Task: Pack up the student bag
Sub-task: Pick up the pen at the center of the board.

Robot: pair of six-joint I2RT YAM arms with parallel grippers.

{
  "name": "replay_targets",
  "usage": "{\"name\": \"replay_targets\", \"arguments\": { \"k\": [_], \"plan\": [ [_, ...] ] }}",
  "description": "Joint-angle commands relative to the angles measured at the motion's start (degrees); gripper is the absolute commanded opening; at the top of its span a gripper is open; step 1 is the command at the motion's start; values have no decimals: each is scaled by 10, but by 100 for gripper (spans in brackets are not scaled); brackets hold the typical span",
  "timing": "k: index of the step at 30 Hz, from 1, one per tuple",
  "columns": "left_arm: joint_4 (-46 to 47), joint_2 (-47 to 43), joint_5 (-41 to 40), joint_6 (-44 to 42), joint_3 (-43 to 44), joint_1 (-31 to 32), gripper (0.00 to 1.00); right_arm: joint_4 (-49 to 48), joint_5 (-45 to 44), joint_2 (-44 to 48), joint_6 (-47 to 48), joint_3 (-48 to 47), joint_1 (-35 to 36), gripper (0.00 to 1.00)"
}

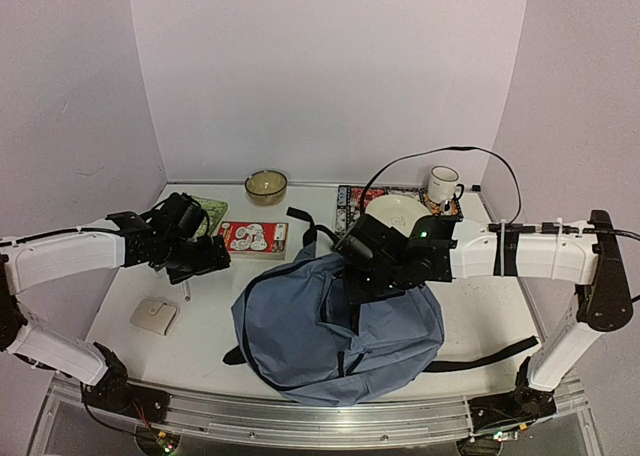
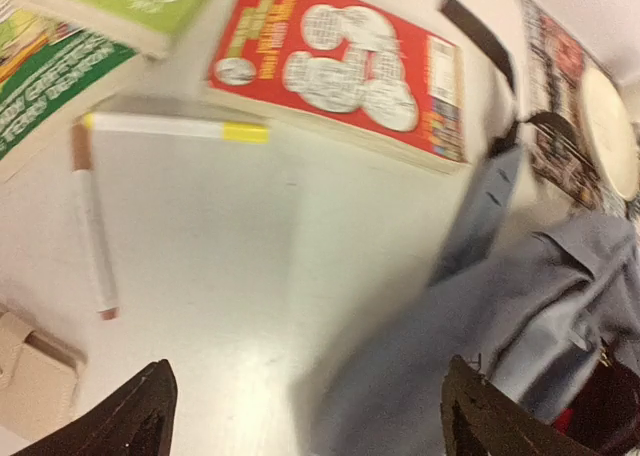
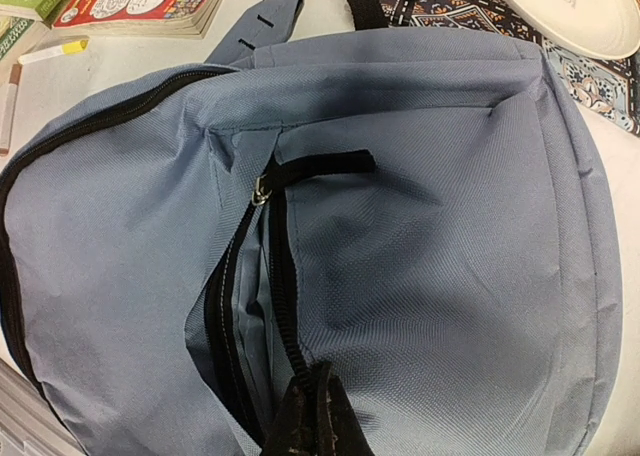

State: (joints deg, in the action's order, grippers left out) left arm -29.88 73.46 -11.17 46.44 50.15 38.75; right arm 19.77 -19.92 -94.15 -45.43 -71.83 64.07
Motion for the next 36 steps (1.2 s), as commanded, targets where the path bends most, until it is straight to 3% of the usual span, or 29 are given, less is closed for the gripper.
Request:
{"name": "replay_targets", "arguments": {
  "k": [1, 7, 11, 21, 36],
  "plan": [
    [-55, 22, -5, -58, -5, -68, 98, 26, -13, 16, 1, -4, 5, 0],
    [-57, 82, 1, -89, 13, -142, 99, 26, -13, 17, 0, -5, 5, 0],
    [-56, 125, 5, -100, 34, -182, 94, 26, -9, 12, 0, -8, 5, 0],
    [-26, 222, 56, -116, 73, -225, 63, 26, -6, 11, -3, -7, 5, 0],
    [-14, 289, 69, -133, 77, -247, 32, 26, -8, 8, -5, -7, 5, 0]
  ]
}}
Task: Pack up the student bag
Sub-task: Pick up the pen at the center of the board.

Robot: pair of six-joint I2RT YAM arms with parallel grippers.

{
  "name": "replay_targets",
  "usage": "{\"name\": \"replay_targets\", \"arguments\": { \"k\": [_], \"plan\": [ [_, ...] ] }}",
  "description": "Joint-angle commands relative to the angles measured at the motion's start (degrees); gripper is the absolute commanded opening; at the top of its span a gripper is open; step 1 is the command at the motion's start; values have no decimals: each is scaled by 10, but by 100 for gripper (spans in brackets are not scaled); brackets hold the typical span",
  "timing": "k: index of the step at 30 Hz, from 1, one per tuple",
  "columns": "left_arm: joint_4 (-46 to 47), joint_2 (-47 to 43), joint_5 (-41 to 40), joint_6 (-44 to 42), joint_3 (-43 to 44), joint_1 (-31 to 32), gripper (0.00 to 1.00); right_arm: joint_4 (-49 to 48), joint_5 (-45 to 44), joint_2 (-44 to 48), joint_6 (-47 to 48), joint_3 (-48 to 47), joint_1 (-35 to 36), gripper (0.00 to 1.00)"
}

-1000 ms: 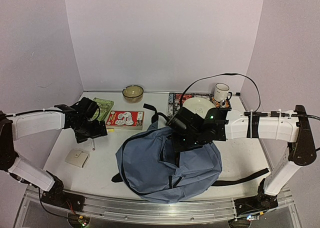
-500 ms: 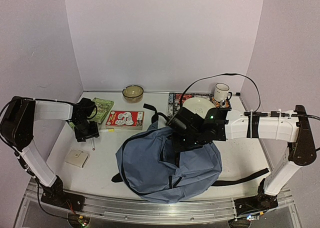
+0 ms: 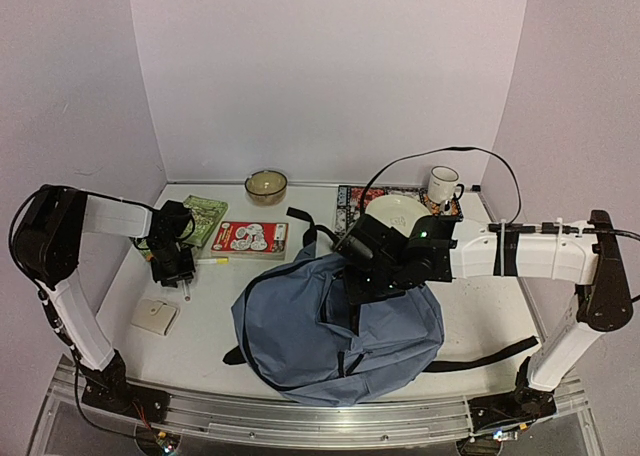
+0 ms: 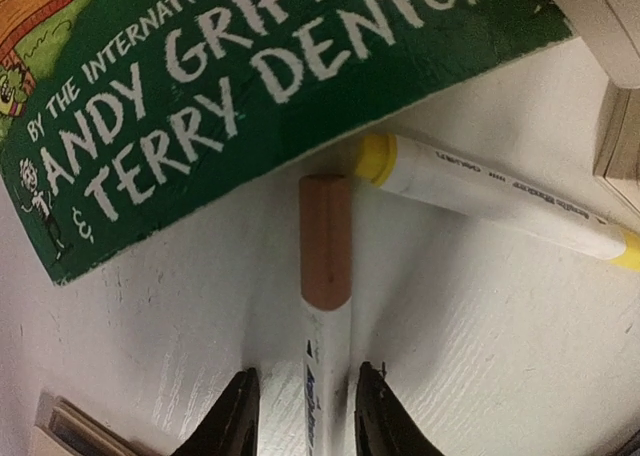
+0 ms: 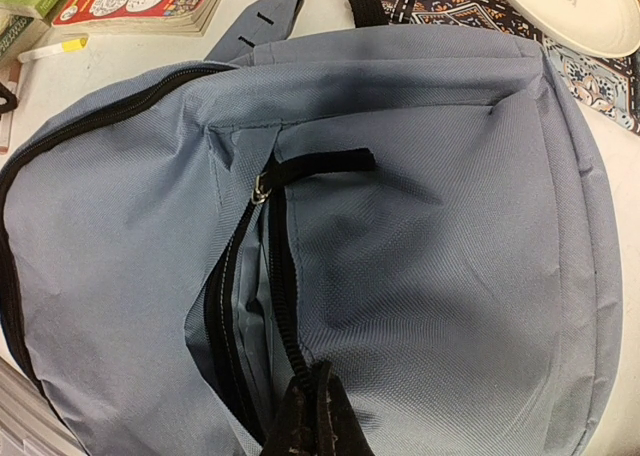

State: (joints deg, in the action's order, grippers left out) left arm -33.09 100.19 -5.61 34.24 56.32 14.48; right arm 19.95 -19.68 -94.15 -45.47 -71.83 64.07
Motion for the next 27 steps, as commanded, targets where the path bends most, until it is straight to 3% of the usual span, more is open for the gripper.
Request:
{"name": "replay_targets", "arguments": {
  "k": [1, 10, 22, 27],
  "plan": [
    [19, 27, 16, -12, 13, -4, 30, 24, -11, 8, -6, -7, 5, 0],
    [19, -10, 51, -18, -23, -5, 4, 24, -11, 2, -4, -12, 5, 0],
    [21, -129, 146, 0, -54, -4, 0, 23, -13, 6, -2, -16, 5, 0],
    [63, -192, 228, 25, -97, -4, 0, 20, -8, 1, -2, -18, 5, 0]
  ]
}}
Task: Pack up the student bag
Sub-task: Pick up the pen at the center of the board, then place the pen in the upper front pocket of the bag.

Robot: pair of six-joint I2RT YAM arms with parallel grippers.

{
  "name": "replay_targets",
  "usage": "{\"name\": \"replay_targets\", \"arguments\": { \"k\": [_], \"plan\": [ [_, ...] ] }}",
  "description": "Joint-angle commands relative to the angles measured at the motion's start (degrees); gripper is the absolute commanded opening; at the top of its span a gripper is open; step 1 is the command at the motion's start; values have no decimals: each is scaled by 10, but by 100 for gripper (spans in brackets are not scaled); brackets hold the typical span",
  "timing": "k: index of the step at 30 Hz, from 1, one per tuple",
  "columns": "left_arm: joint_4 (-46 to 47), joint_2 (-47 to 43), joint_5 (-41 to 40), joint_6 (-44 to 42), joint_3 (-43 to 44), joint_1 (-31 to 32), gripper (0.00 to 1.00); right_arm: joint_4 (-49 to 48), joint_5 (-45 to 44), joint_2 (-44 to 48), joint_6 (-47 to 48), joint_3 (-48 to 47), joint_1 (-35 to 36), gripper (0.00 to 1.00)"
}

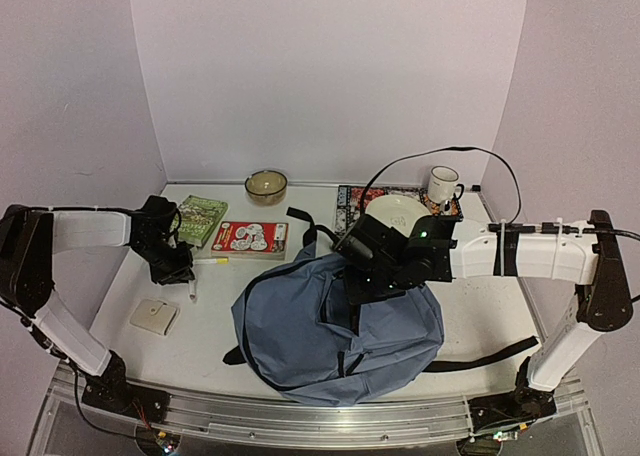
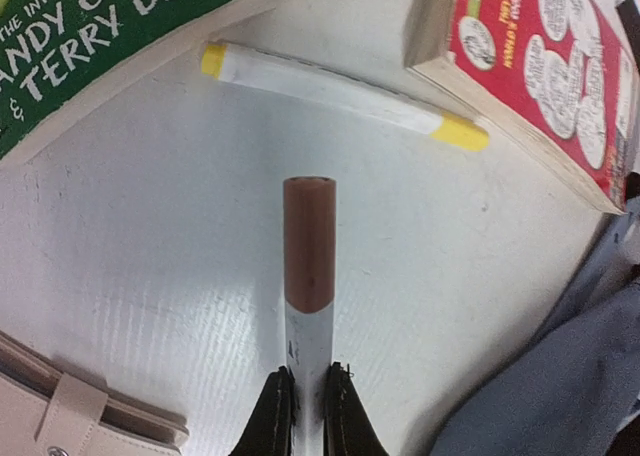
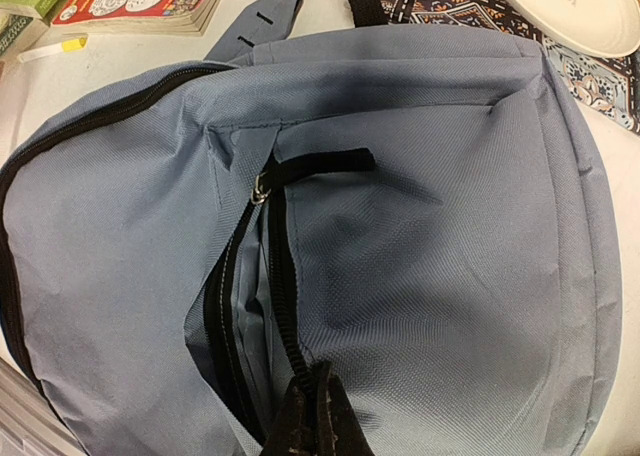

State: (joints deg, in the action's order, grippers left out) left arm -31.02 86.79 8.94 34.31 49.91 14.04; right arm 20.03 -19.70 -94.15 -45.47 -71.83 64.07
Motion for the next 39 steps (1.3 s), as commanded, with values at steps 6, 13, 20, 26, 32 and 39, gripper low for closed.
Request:
{"name": "replay_targets", "arguments": {
  "k": [6, 13, 20, 26, 32, 39],
  "plan": [
    [102, -144, 182, 67, -89, 18, 0, 14, -5, -5, 0, -26, 5, 0],
    [164, -225, 198, 138, -146, 116, 0, 11, -5, -13, 1, -39, 5, 0],
    [231, -276, 218, 192, -205, 172, 0, 8, -4, -18, 2, -51, 5, 0],
    [294, -288, 202, 240, -214, 244, 0, 5, -1, -17, 1, -52, 5, 0],
    [370, -231, 166, 272, -203, 314, 0, -1, 5, -14, -2, -50, 5, 0],
    [402, -115, 142, 258, -141, 402, 0, -4, 5, -6, -2, -48, 4, 0]
  ]
}}
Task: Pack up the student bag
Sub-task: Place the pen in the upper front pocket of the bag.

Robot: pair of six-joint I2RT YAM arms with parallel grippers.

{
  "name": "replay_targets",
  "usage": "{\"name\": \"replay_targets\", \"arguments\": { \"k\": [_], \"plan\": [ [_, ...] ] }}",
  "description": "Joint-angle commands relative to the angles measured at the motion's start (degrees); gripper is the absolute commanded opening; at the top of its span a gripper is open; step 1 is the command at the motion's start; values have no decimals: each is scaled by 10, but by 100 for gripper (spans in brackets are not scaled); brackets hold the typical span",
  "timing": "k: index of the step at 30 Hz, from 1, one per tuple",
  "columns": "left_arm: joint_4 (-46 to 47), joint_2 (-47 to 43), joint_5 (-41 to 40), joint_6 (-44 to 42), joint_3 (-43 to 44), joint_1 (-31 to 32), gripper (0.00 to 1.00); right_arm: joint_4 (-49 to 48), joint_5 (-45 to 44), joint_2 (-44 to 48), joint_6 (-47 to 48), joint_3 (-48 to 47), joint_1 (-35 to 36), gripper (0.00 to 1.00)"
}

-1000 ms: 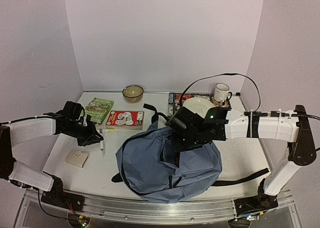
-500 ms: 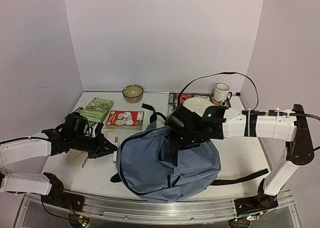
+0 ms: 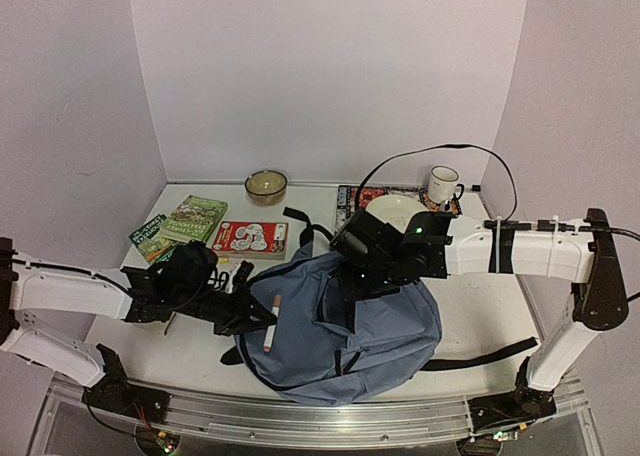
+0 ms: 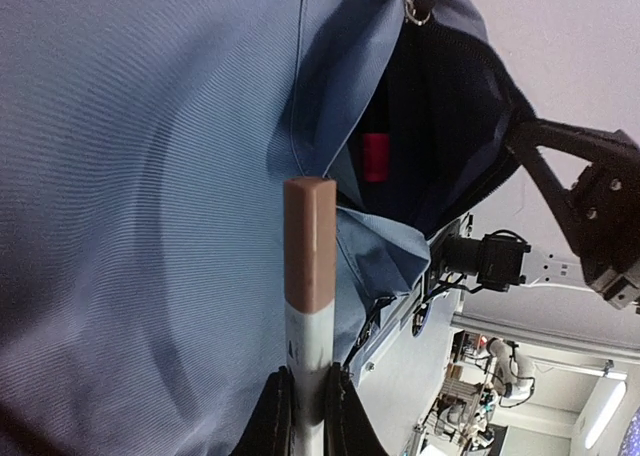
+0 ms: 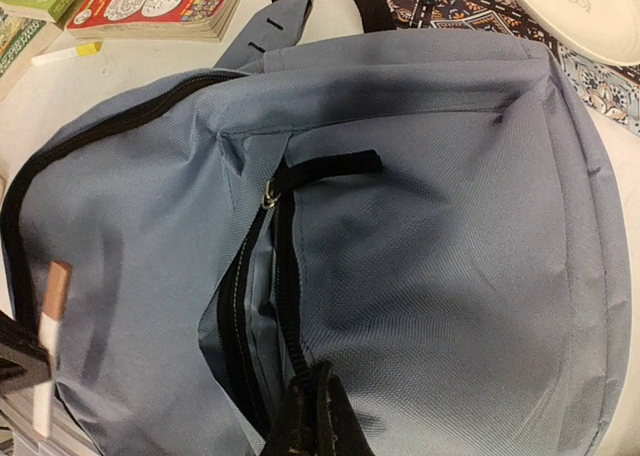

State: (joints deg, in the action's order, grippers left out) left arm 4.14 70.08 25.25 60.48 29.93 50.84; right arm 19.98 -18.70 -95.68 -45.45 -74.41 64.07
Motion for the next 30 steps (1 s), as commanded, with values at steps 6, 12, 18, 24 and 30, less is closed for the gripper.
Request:
{"name": "replay_targets", "arguments": {
  "k": [6, 12, 18, 24, 30],
  "plan": [
    [56, 137, -28, -21, 139, 77, 0, -11, 1, 10, -3, -18, 5, 0],
    [61, 215, -16, -29, 209, 80, 0, -24, 11, 14, -2, -12, 5, 0],
    [64, 284, -3, -23, 262, 80, 0, -30, 18, 18, 0, -11, 6, 0],
    [64, 311, -51, -4, 290, 73, 0, -34, 25, 25, -2, -4, 6, 0],
    [73, 316, -114, 26, 299, 65, 0, -39, 32, 36, -8, 11, 9, 0]
  ]
}}
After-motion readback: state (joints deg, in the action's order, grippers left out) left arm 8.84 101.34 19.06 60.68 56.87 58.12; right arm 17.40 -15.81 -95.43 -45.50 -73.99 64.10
